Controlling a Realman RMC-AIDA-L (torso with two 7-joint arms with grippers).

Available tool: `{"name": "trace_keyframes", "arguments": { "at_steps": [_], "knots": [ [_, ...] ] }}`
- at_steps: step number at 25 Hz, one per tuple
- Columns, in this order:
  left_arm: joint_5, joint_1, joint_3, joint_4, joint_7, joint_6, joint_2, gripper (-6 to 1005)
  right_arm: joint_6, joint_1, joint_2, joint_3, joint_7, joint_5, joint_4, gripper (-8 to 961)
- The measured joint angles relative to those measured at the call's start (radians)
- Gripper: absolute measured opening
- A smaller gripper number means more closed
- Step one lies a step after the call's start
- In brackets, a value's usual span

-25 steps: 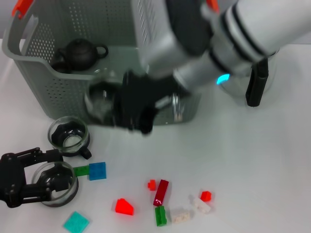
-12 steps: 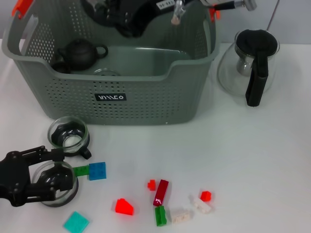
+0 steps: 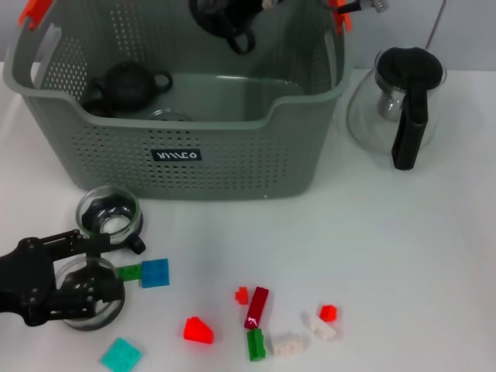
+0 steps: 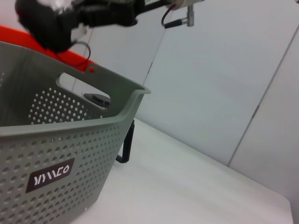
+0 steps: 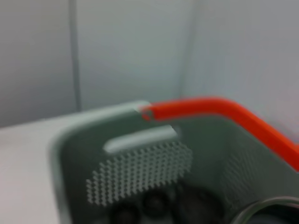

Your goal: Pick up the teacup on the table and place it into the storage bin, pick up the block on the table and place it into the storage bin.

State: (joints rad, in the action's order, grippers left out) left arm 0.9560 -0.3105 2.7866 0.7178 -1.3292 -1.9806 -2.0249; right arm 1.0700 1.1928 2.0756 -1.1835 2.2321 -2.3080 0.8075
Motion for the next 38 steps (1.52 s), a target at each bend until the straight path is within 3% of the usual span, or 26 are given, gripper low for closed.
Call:
{"name": "trace_keyframes", "arguments": {
  "at_steps": [5,16,38],
  "knots": [
    [-0.001,0.002,0.0,0.0,0.001,0.002,-0.005,867,-0.048,0.038,-0.001,0.002,0.098,-0.081,-0.102,122],
    [0.0,0.007,-0.002,0.0,0.005,0.002,-0.006,866,-0.143,0.046,0.009,-0.004,0.095,-0.087,-0.261,134],
    [-0.002,0.012,-0.004,0.0,0.007,0.005,-0.009,866,-0.12,0.019,0.011,-0.019,0.103,-0.094,-0.294,160]
  ]
}}
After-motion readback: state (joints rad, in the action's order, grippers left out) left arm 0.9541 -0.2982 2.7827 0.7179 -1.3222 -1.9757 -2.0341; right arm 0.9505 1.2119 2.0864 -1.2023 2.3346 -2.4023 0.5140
